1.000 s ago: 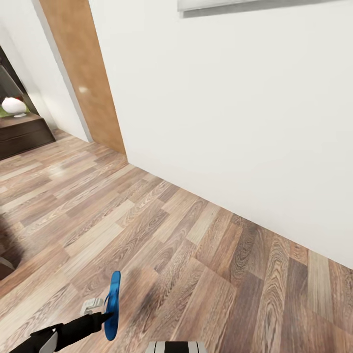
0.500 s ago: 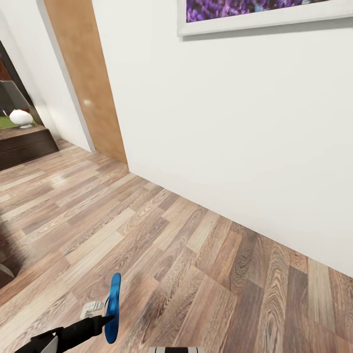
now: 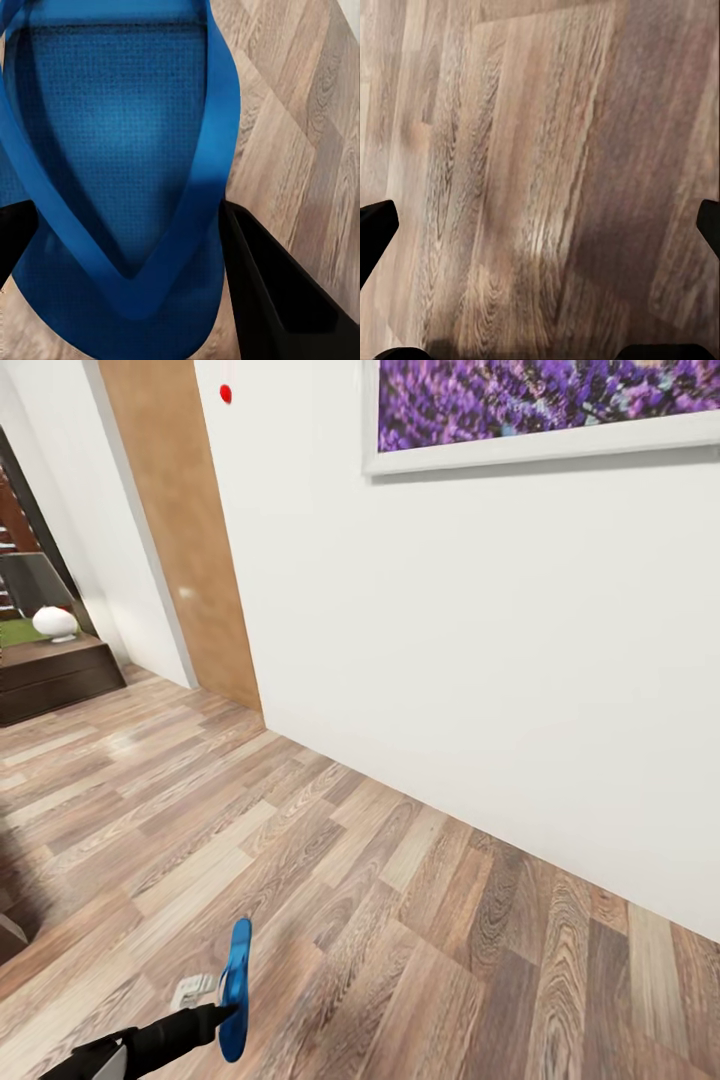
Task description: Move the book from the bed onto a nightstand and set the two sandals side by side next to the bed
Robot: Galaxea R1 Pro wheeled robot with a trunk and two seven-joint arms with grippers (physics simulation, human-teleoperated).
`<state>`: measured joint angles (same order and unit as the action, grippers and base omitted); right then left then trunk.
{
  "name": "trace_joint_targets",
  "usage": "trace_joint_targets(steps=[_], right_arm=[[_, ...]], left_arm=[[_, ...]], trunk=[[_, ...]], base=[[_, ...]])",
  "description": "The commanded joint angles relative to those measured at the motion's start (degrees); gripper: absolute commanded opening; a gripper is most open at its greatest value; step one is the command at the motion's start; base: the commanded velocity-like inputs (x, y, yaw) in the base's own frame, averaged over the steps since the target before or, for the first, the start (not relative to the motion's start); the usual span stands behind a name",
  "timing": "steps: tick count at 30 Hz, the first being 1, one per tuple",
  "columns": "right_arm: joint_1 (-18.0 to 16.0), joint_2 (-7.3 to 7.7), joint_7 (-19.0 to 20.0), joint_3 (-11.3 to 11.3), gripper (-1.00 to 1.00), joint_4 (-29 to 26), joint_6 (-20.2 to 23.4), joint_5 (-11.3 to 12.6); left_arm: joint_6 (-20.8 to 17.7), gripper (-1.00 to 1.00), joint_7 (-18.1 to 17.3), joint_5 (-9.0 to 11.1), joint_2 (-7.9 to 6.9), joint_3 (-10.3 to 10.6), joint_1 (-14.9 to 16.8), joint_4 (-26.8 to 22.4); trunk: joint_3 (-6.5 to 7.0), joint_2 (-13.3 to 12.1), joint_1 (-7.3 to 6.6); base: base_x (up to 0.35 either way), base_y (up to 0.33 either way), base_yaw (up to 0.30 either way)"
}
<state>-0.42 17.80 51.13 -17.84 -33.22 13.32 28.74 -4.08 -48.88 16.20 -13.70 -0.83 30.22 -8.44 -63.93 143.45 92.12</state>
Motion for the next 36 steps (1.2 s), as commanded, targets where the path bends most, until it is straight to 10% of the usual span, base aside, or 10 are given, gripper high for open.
trace_joint_targets(steps=[1, 16, 24, 36], right_arm=[[0.0, 0.01, -0.9, -0.1, 1.0, 0.6, 0.6, 0.5], [0.0, 0.24, -29.6, -0.7, 1.0, 3.0, -0.3, 1.0], [0.0, 0.08, -32.5, -4.0, 1.0, 3.4, -12.1, 0.7], [-0.1, -0.36, -34.0, -3.9, 1.0, 3.5, -15.2, 0.3]], left_arm=[[-0.3, -1.0, 0.3, 0.1, 0.2, 0.0, 0.0, 0.0], [2.2, -1.0, 1.4, 0.0, 1.99, 0.0, 0.0, 2.4], [2.2, -1.0, 1.4, 0.0, 2.06, 0.0, 0.0, 2.9], [5.2, -1.0, 1.8, 0.0, 3.53, 0.0, 0.0, 4.9]], trunk=[[0.18, 0.0, -0.04], [3.51, -0.2, -0.42], [4.98, -3.0, -1.99], [7.14, -7.8, -4.62]], base=[[0.0, 0.0, 0.0], [0.0, 0.0, 0.0], [0.0, 0.0, 0.0], [0.0, 0.0, 0.0]])
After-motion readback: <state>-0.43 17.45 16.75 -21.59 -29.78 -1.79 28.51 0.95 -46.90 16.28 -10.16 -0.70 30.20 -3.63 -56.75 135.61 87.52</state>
